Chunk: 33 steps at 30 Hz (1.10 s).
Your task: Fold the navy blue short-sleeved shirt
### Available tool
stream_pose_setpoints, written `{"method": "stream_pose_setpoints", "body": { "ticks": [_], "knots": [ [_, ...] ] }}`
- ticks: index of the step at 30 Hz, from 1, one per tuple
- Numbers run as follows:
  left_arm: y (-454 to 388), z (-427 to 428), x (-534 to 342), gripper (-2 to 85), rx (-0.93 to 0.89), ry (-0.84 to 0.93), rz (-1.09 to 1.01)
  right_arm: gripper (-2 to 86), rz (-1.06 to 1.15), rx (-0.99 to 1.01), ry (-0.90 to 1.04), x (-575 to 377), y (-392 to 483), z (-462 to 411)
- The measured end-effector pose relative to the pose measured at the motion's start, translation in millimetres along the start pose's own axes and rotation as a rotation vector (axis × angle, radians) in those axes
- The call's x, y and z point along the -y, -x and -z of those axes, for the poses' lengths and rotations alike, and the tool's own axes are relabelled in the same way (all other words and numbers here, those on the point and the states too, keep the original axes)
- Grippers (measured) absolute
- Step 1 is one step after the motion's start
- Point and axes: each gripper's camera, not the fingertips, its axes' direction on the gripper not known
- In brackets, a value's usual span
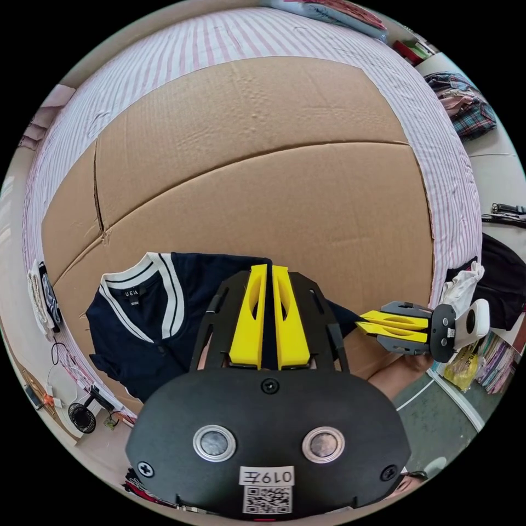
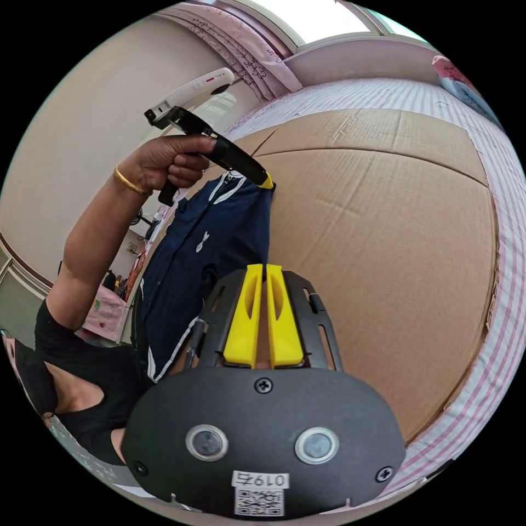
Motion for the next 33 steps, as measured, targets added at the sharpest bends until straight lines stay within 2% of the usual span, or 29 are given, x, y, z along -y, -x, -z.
{"method": "stream_pose_setpoints", "body": {
  "ticks": [17,26,33],
  "knots": [
    [-10.8,-10.7,-9.8,1.4,-0.001,-0.029,-0.007,-0.8,-0.030,0.002,0.052,9.2,0.4,2.1],
    [-40.0,-8.3,-15.2,2.4,0.146,-0.009,-0.086,-0.8,-0.039,0.017,0.048,8.2,-2.5,6.9],
    [-14.8,8.2,-19.7,5.1,0.016,-0.013,-0.060,-0.8,-0.037,0.020,0.050,5.8,-4.4,9.4]
  ]
}}
